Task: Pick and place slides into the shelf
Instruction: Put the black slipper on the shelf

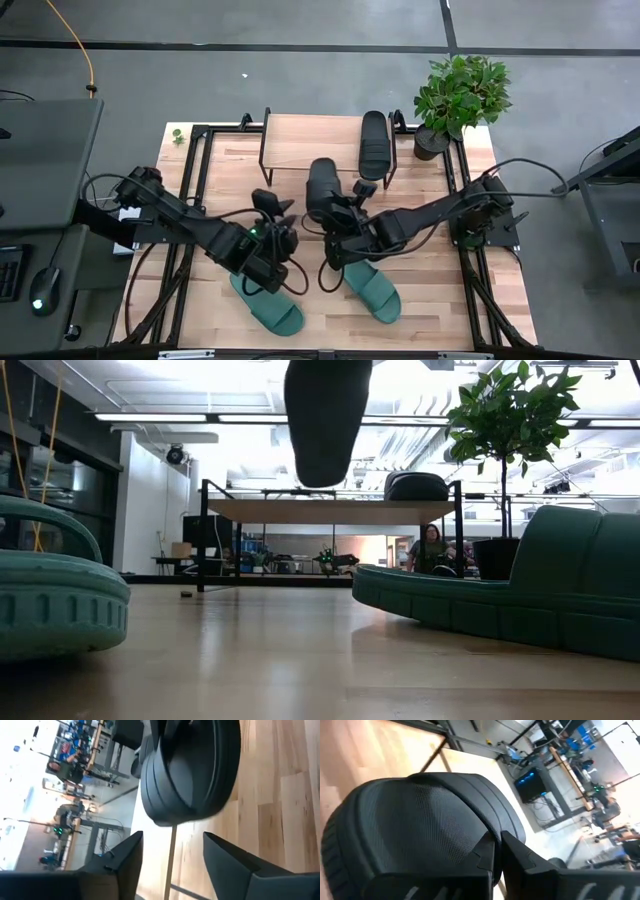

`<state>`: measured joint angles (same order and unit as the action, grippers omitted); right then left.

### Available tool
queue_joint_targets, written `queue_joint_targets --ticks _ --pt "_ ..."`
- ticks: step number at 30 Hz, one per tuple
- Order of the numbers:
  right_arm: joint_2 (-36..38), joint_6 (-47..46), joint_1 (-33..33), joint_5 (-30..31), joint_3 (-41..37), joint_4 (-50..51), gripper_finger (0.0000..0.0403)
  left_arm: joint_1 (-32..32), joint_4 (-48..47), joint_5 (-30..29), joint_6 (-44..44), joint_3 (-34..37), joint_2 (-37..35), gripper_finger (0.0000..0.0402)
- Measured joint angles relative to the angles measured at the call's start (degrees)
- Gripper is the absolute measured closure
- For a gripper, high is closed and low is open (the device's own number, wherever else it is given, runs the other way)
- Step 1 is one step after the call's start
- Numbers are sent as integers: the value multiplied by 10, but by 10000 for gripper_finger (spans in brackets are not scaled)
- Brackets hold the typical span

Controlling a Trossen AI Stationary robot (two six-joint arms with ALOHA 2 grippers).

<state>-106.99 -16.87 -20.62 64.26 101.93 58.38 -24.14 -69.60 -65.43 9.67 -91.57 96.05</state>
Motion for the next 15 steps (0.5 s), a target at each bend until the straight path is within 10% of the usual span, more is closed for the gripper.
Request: queue_joint_targets --ticks 15 --pt "60 -22 33 33 -15 51 402 1 -80 -13 123 61 -103 218"
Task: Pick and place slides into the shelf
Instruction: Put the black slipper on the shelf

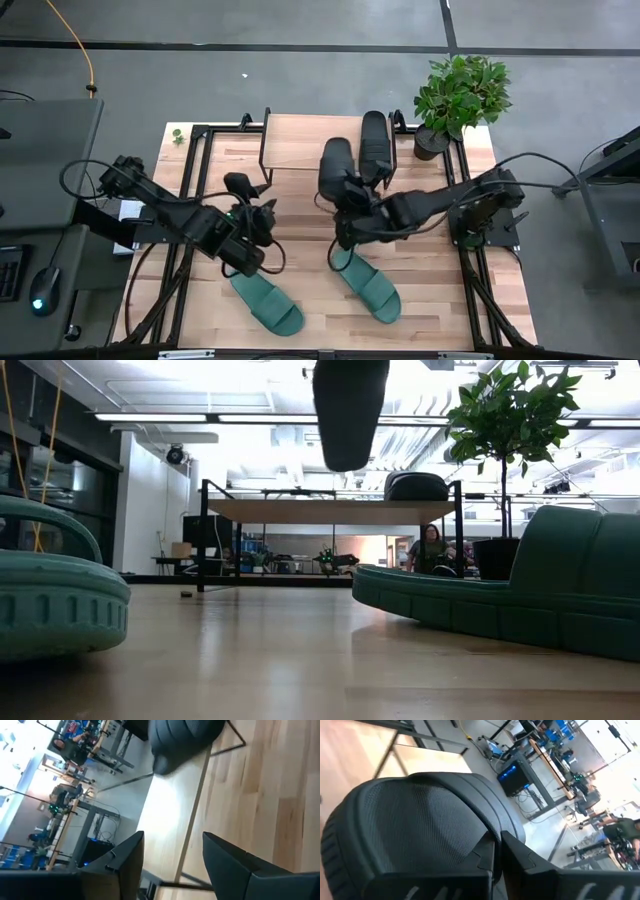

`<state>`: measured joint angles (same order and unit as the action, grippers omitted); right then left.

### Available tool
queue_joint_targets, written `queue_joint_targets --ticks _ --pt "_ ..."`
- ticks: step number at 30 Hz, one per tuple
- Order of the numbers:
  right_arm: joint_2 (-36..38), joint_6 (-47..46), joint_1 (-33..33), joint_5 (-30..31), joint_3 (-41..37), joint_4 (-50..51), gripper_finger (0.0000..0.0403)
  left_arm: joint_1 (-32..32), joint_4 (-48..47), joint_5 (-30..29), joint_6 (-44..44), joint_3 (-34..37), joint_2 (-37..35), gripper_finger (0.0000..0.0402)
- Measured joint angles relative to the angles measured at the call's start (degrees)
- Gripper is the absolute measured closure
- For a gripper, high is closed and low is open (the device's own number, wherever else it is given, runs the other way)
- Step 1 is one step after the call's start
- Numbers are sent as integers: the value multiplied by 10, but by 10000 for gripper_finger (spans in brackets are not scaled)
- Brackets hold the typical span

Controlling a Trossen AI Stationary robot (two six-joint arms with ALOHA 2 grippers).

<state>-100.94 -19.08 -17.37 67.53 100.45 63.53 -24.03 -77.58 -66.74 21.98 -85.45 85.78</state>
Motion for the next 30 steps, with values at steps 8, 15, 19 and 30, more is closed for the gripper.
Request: queue_joint_targets --ticks 8,15,19,30 --pt "95 62 21 -1 -59 -59 402 0 94 -4 -10 119 -106 222" --pt "201 225 45 -70 -217 -334 402 0 272 26 -106 235 -201 222" --pt "254 296 67 -95 -325 -500 402 0 379 70 -173 286 -243 222" --pt "266 295 104 -104 -435 -588 402 0 556 148 -267 375 -288 222"
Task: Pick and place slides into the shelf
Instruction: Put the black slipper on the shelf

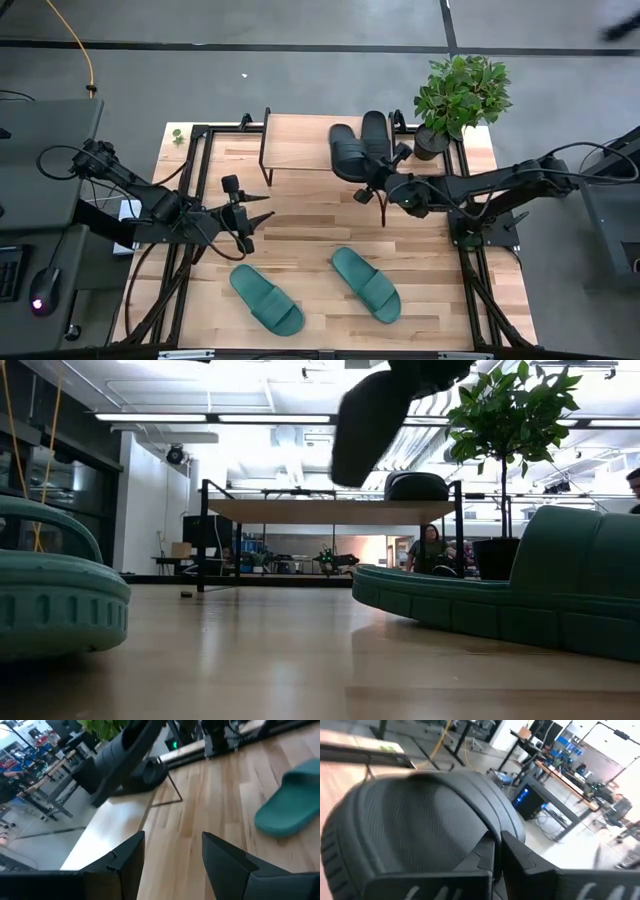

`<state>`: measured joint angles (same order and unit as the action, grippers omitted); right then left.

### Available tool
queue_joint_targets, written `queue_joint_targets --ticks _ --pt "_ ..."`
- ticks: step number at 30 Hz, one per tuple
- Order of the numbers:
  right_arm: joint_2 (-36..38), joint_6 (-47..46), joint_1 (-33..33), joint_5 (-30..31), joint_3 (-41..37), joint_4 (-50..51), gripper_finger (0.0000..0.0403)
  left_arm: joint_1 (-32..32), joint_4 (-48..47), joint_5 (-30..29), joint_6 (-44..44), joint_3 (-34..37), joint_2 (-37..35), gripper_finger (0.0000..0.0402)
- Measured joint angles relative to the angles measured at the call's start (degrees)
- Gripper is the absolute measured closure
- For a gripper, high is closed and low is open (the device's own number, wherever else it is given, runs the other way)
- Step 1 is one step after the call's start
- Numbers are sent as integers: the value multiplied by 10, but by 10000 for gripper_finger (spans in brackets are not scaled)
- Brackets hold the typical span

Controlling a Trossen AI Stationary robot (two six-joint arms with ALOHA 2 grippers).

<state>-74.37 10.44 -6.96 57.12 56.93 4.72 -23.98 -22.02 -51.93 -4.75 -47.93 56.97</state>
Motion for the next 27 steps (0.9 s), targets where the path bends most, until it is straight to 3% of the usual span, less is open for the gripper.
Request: queue_joint_targets --ticks 15,27 --pt "-71 99 30 39 -1 -96 402 38 9 65 7 2 4 222" --pt "-82 106 75 13 -1 -101 402 38 8 74 5 2 4 222"
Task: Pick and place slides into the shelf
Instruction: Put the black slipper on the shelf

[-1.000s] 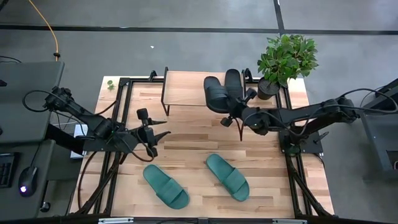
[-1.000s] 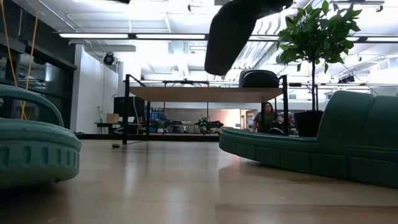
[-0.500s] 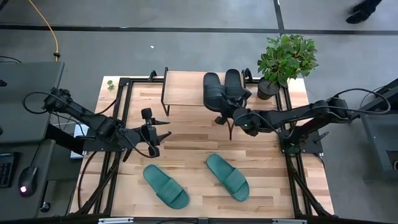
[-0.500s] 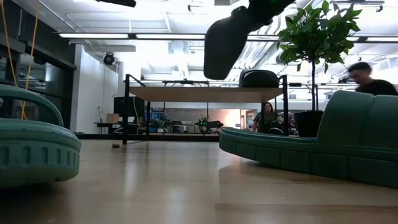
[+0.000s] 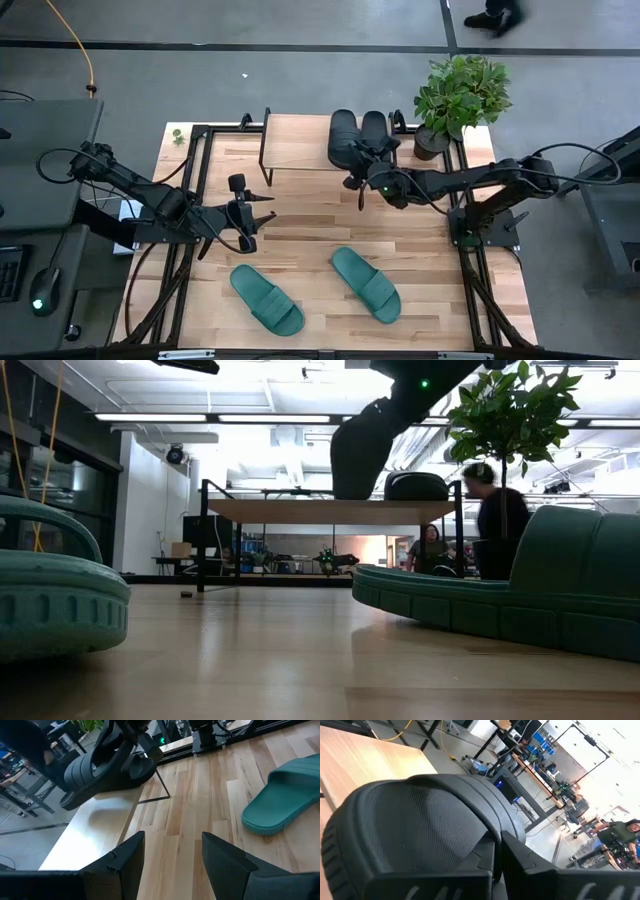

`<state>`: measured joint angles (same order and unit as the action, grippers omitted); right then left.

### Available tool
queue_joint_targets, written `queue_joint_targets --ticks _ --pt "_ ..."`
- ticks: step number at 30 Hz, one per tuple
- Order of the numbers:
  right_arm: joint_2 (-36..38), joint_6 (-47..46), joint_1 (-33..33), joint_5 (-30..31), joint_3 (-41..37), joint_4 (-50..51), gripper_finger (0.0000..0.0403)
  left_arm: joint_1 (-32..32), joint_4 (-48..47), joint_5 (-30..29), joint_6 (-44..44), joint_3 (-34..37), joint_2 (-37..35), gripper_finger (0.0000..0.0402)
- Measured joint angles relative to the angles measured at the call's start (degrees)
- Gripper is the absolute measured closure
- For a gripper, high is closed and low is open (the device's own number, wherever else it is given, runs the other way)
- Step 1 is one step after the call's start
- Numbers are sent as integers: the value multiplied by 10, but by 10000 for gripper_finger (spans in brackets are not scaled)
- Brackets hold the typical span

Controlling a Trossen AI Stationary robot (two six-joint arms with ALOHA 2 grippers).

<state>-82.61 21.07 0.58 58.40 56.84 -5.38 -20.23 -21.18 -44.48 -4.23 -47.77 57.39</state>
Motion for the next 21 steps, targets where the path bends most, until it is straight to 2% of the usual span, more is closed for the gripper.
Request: queue_joint_targets --ticks 9,21 --pt "0 -3 30 -35 -15 11 402 0 0 0 0 0 0 222" --pt "-18 -7 45 -47 -15 10 402 0 1 0 -1 0 0 222"
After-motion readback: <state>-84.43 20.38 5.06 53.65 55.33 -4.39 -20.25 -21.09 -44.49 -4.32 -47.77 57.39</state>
